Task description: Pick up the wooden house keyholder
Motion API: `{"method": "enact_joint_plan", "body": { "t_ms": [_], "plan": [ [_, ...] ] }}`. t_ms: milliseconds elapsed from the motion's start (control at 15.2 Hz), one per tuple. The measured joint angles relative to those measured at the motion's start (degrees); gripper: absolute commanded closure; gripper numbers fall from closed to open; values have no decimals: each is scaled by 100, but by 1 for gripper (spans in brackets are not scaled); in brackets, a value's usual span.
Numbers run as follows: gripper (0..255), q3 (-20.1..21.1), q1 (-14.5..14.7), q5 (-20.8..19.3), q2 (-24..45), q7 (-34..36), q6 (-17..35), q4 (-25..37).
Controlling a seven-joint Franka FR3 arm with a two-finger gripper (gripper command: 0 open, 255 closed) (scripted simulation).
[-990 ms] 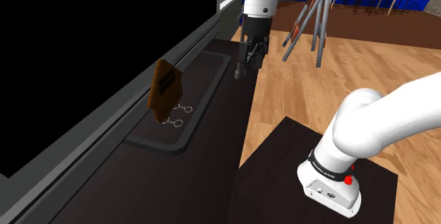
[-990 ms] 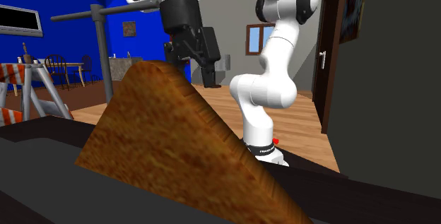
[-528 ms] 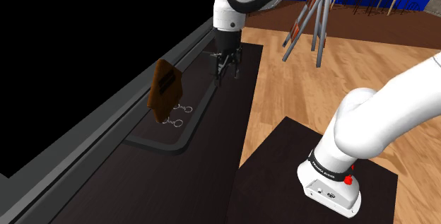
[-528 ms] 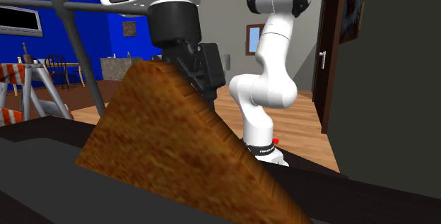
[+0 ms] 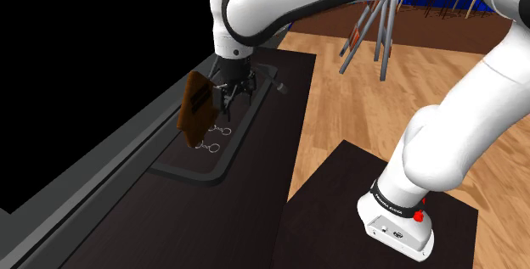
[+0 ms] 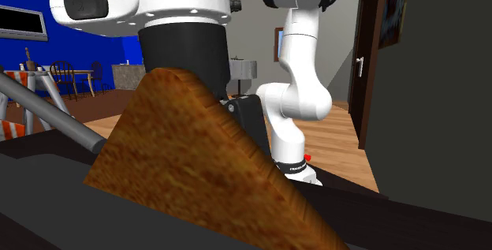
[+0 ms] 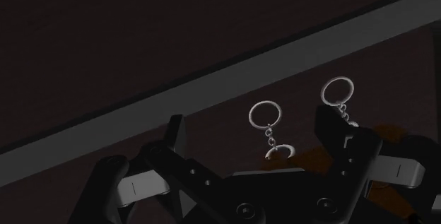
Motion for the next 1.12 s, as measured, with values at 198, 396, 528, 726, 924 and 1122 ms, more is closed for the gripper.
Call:
{"method": "enact_joint_plan", "body": {
  "t_ms": [198, 396, 528, 726, 924, 1122],
  "plan": [
    [0, 186, 85, -178, 503, 227, 279, 255],
    [0, 224, 105, -228, 664, 275, 478, 220],
    [0, 230, 107, -241, 728, 275, 628, 132],
    [255, 233, 107, -254, 789, 270, 796, 23],
    [255, 227, 101, -260, 786, 265, 827, 12],
    [255, 229, 102, -267, 795, 268, 819, 23]
  ]
}}
